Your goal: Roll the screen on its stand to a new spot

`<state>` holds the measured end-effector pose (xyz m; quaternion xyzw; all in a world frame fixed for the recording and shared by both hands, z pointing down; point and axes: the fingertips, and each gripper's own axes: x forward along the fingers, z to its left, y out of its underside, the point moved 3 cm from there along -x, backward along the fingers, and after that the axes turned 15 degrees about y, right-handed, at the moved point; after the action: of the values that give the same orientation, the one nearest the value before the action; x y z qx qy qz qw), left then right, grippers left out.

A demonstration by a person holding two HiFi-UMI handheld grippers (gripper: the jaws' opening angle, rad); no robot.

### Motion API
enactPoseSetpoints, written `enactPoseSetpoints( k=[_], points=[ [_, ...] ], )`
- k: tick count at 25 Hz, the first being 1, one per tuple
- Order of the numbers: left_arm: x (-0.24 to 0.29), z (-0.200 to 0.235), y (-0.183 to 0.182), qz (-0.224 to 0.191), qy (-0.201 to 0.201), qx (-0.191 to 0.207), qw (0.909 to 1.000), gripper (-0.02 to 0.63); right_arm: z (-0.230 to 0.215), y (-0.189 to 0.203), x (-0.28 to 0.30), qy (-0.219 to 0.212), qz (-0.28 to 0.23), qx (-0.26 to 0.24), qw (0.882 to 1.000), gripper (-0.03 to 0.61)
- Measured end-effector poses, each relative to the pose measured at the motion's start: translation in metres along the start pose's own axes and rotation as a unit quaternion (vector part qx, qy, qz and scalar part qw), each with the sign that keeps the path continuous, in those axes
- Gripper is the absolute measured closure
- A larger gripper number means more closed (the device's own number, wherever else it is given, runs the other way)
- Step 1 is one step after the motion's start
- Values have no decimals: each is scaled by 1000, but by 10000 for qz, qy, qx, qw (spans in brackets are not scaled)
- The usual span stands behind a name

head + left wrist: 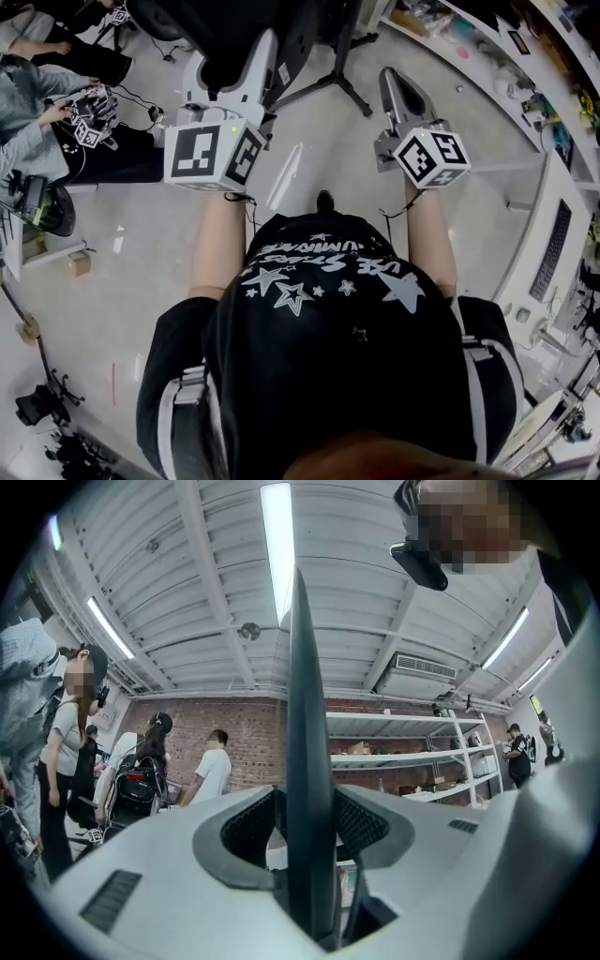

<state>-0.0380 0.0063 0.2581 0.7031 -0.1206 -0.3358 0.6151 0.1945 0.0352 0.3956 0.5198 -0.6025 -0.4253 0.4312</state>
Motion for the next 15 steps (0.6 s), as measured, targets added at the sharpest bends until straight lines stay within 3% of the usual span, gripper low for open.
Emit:
enactPoseSetpoints(
  k=[7,15],
  points=[
    [-34,-4,-11,-36,181,-105,9998,405,36,12,-35,173,-5,-16,9998,572],
    [-62,-21,-18,-94,289,-164,9994,405,45,21,-77,344,-13,-55,9994,572]
  ],
)
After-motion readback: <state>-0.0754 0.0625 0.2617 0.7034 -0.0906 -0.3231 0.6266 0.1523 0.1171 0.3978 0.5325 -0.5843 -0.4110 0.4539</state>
